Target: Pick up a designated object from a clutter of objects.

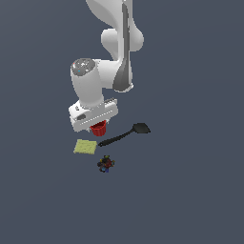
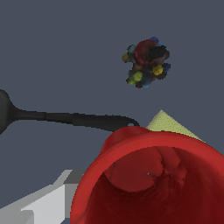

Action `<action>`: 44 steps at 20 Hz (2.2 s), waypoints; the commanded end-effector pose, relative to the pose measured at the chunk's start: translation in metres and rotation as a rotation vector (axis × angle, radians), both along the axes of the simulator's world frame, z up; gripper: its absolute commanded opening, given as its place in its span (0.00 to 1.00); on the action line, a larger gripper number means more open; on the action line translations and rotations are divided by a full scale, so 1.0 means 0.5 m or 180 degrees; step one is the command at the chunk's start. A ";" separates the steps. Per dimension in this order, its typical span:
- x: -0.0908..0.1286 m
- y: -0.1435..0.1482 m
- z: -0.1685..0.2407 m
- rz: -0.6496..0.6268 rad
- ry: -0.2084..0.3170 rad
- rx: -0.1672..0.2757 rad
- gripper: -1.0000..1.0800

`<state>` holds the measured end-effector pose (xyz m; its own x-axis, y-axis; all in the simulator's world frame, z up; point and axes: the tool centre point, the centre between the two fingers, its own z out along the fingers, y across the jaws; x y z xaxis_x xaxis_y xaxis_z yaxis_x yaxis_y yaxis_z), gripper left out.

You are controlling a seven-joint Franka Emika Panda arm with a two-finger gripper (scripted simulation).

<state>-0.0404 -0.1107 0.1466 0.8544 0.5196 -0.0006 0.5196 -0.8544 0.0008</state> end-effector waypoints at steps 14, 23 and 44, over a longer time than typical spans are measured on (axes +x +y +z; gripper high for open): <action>0.123 -0.044 0.274 0.0001 -0.0002 -0.0001 0.00; 0.186 -0.064 0.401 0.0004 -0.0001 0.0001 0.00; 0.254 -0.086 0.526 0.0006 0.0000 0.0003 0.00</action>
<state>0.0861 -0.1537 0.4077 0.8535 0.5211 -0.0013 0.5211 -0.8535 -0.0012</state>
